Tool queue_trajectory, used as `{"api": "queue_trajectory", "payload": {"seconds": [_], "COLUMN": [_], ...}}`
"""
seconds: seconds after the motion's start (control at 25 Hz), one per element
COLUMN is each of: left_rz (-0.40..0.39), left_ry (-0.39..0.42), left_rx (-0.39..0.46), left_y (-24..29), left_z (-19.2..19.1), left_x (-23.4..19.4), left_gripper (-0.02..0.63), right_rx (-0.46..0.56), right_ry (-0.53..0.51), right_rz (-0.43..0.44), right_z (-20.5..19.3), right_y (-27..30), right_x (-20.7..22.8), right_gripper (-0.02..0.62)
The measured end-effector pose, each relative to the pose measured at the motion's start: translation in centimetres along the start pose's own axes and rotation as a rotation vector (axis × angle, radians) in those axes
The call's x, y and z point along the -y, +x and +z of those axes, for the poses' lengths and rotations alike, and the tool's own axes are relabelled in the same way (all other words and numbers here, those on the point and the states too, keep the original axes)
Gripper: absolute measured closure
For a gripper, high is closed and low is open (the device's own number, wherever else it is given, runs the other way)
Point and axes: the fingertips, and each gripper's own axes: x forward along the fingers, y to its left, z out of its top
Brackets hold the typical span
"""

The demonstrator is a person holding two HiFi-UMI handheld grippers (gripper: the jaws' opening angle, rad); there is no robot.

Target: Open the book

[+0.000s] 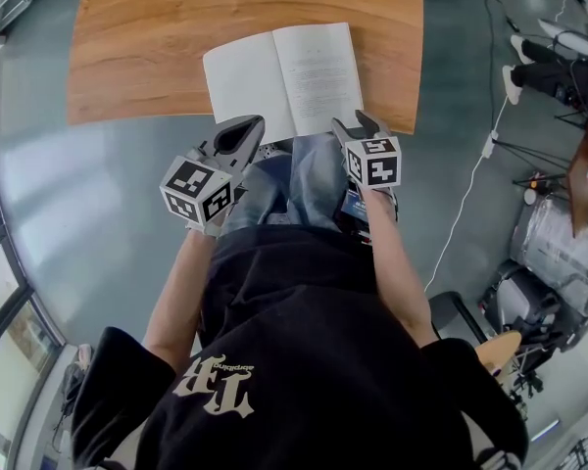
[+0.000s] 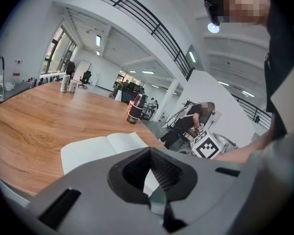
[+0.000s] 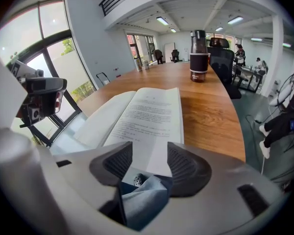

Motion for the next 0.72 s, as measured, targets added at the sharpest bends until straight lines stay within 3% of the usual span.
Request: {"api": "queue_trajectory", "payload": {"seconds": [0.36, 0.72], "left_rz": [-0.003, -0.001], "left_ry": [-0.011, -0.014], "left_rx": [-0.004, -0.002], "left_y": [0.5, 0.9], "left_z": [-0.6, -0.4], "left_x": [-0.3, -0.7], "left_gripper": [0.601, 0.601], "right_rx": [-0.030, -0.007], "right_ry": [0.046, 0.086], "right_rz": [-0.036, 0.067], "right_z": [-0.4, 0.4], "right_y": [1.9, 2.6], "right_x": [0.7, -1.7], "right_gripper": [0.400, 0.400]}}
